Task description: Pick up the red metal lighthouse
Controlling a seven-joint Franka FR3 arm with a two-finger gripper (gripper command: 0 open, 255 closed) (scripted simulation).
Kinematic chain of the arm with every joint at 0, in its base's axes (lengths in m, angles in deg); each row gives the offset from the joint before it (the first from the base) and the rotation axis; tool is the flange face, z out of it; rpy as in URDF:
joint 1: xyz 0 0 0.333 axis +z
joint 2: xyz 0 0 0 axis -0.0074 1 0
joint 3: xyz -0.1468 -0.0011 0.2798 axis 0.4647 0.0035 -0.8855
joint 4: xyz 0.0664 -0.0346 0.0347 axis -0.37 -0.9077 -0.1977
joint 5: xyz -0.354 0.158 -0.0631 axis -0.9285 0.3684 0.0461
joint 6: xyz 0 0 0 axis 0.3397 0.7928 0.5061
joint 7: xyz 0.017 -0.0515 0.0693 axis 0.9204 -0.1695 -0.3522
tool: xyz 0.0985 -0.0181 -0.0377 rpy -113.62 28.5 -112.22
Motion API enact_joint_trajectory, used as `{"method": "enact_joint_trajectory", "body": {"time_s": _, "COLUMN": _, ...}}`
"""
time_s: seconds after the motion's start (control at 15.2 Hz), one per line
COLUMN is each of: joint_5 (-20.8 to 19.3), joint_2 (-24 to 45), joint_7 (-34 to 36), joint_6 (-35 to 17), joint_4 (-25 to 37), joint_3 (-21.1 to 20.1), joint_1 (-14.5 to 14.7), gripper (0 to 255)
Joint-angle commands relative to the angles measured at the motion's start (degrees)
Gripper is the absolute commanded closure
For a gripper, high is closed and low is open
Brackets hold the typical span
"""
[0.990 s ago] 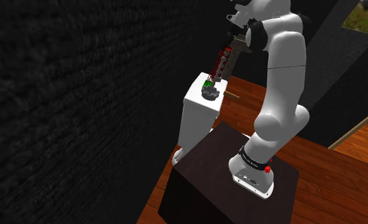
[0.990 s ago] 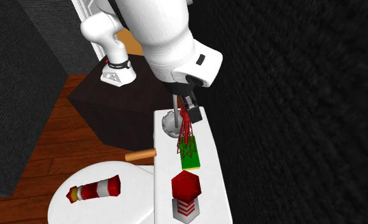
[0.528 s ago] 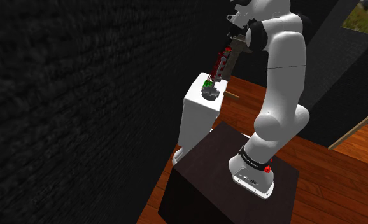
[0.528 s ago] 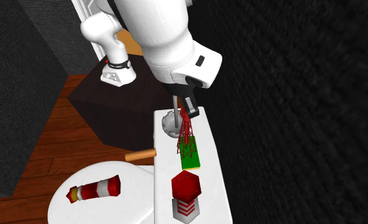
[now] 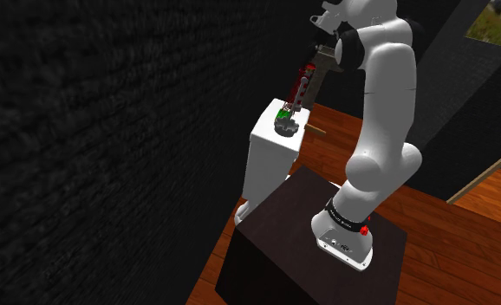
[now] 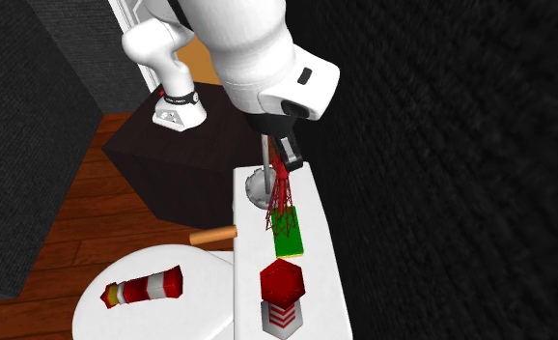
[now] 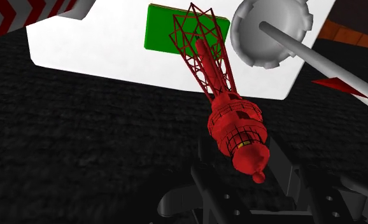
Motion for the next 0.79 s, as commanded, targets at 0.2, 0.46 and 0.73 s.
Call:
{"method": "enact_joint_trajectory", "body": {"time_s": 0.2, "joint_5": 0.86, "joint_2": 1.38, "joint_7": 1.62, "joint_6": 4.61, "joint_4": 6.56, "joint_3": -0.48, "joint_1": -2.39, "gripper": 255}}
{"method": "enact_joint_trajectory", "body": {"time_s": 0.46, "joint_5": 1.96, "joint_2": 3.0, "joint_7": 3.11, "joint_6": 8.63, "joint_4": 12.82, "joint_3": -1.11, "joint_1": -4.93, "gripper": 255}}
{"method": "enact_joint_trajectory", "body": {"time_s": 0.73, "joint_5": 2.81, "joint_2": 4.25, "joint_7": 4.13, "joint_6": 11.08, "joint_4": 17.0, "joint_3": -1.65, "joint_1": -6.75, "gripper": 255}}
